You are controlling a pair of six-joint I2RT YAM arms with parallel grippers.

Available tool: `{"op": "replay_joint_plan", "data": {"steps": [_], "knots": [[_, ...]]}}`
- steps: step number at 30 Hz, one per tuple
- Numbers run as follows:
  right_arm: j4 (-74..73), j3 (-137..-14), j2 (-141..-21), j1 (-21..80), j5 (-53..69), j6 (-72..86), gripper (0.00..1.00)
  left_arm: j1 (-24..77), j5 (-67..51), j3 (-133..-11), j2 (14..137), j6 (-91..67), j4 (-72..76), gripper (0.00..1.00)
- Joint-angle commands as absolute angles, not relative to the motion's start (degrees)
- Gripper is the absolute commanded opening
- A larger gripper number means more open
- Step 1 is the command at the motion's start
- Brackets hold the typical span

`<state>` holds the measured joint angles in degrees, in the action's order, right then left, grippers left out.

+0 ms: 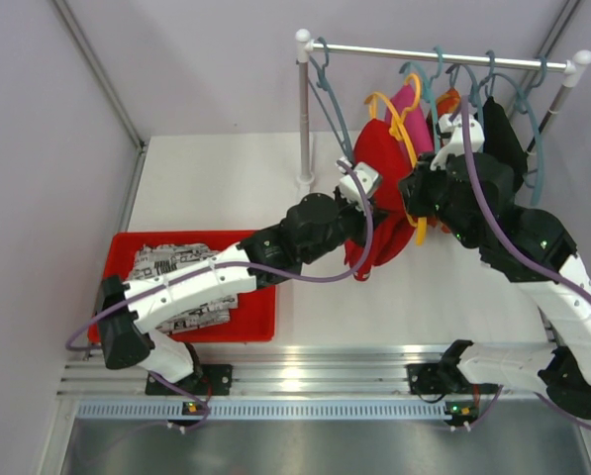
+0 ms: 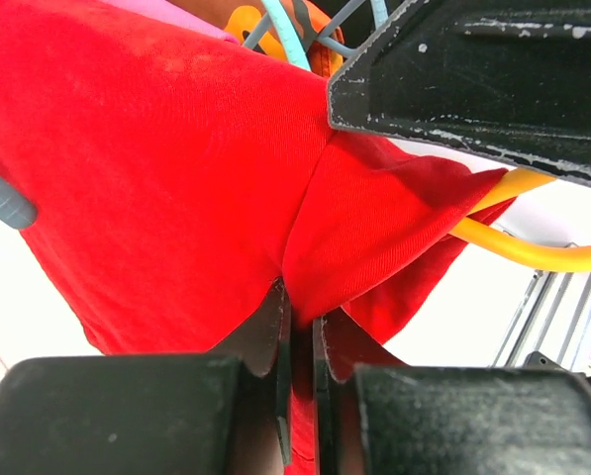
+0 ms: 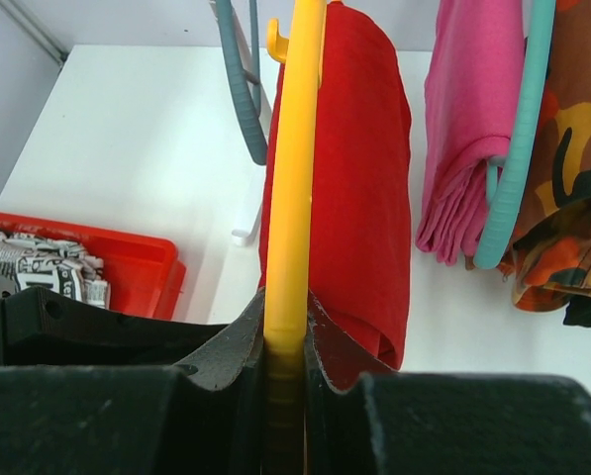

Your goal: Remove the trousers from the hanger

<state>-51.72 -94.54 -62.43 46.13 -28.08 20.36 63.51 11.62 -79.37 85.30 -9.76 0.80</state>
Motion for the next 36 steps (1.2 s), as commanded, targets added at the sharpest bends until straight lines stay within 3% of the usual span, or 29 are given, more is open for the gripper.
{"op": "replay_joint_plan", "data": {"steps": [1,11,20,25,31,36], "knots": [[-46.32,-98.44,-60.29,47.02,-31.02,17.23,0.0,61.61,16.43,-80.6,80.95,-8.62,0.8,0.0],[-47.37,-97.65,-58.89,46.93,-37.08,15.21,0.0,61.52,23.73,-85.69,76.82,-4.14,-11.57,0.0],[-45.97,-96.33,-57.92,46.93,-33.16,13.97,0.0,61.44,18.9,-87.98,75.41,-4.04,-17.32,0.01],[-44.3,-96.59,-57.66,47.02,-27.87,15.47,0.0,61.52,17.75,-87.63,75.94,-4.92,-17.05,0.14],[-44.47,-96.94,-57.83,46.93,-27.07,15.91,0.0,61.52,16.96,-88.24,77.17,-4.92,-17.05,0.17],[-44.12,-97.47,-57.83,46.93,-26.19,16.26,0.0,61.52,15.56,-88.07,78.22,-5.36,-16.0,0.35]]}}
